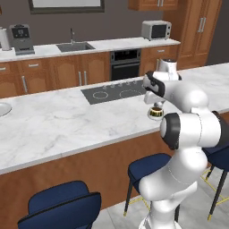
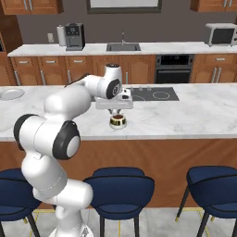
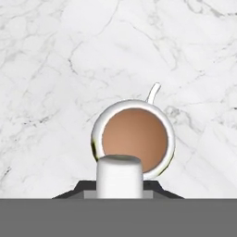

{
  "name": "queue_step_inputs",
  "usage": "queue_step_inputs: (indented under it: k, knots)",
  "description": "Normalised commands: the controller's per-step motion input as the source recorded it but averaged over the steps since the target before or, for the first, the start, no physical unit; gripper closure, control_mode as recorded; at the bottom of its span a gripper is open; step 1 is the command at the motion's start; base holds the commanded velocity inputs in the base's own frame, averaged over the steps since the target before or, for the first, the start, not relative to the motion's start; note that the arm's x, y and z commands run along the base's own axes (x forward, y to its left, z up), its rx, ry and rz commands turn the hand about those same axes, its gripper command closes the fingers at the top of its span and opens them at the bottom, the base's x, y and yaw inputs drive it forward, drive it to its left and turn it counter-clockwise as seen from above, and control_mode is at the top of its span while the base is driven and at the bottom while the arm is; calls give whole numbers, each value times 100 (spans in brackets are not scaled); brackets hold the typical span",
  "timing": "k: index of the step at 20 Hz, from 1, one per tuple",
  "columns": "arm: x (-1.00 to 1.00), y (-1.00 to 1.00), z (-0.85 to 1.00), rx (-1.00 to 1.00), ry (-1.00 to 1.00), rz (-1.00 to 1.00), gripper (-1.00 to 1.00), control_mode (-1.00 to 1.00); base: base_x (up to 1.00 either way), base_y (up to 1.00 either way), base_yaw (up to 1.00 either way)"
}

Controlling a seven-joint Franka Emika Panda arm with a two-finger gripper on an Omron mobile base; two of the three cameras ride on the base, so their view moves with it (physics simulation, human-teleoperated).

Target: Pick up the marshmallow and place it in the cup of hot chocolate on the dining counter.

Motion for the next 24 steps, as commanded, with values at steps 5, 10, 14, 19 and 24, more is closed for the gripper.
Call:
queue_step_inputs:
  k: [5, 10, 14, 19, 24]
  knots:
    - [12, -4, -12, 0, 0, 0, 100, -100, 0, 0, 0]
    - [6, -5, -11, 0, 0, 0, 100, -100, 0, 0, 0]
    - [4, -1, -12, 0, 0, 0, 100, -100, 0, 0, 0]
    - [5, 0, -7, 0, 0, 0, -100, -100, 0, 0, 0]
    - [0, -8, 0, 4, -4, 3, -100, -100, 0, 0, 0]
